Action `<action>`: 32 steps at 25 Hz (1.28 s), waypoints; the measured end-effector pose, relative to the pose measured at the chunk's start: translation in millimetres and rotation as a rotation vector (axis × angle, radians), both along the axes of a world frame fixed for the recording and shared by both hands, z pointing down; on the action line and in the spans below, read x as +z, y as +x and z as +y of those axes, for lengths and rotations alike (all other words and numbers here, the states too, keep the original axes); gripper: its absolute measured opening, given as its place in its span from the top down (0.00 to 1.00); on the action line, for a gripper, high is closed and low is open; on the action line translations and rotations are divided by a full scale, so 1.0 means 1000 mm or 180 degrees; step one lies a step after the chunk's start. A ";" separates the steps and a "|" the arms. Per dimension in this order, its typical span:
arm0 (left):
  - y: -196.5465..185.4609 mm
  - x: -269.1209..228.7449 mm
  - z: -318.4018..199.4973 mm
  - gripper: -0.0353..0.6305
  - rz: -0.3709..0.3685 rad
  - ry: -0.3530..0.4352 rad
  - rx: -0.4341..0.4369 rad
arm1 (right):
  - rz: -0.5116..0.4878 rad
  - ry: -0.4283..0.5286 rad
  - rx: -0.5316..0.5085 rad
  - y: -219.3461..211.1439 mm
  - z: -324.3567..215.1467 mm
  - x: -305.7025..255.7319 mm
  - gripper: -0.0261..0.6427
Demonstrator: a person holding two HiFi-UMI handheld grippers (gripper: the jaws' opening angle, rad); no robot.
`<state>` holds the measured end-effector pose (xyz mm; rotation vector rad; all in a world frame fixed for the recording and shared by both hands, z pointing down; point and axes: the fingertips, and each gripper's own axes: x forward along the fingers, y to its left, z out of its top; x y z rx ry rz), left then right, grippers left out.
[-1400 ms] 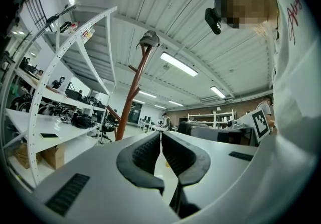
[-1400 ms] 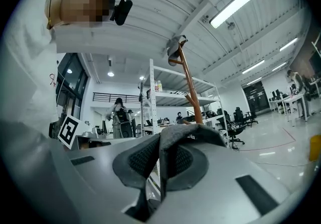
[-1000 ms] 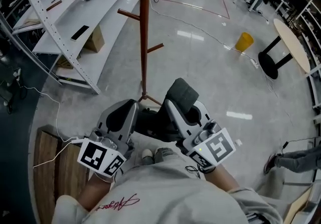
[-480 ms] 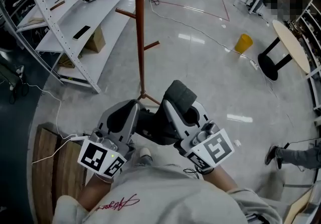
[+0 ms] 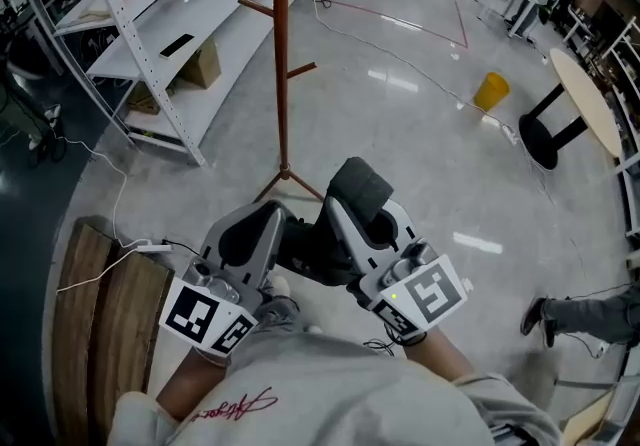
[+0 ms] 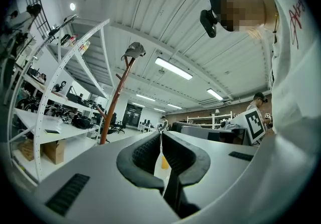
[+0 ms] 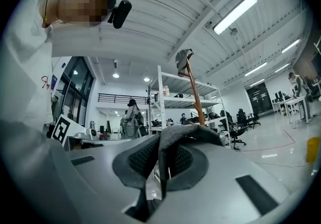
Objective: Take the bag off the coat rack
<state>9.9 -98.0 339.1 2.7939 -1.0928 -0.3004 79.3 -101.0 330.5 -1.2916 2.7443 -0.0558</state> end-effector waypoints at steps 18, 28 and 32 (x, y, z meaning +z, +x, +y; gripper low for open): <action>0.000 -0.004 0.085 0.91 -0.0027 0.0059 -0.0151 | -0.0006 -0.0019 -0.0107 -0.002 0.083 0.001 0.90; -0.002 -0.007 0.098 0.91 -0.0061 0.0124 -0.0035 | 0.0044 0.0038 0.0004 -0.006 0.099 0.000 0.90; 0.002 -0.014 0.102 0.91 -0.0045 0.0151 -0.0010 | 0.0059 0.0082 0.0028 -0.003 0.104 -0.007 0.90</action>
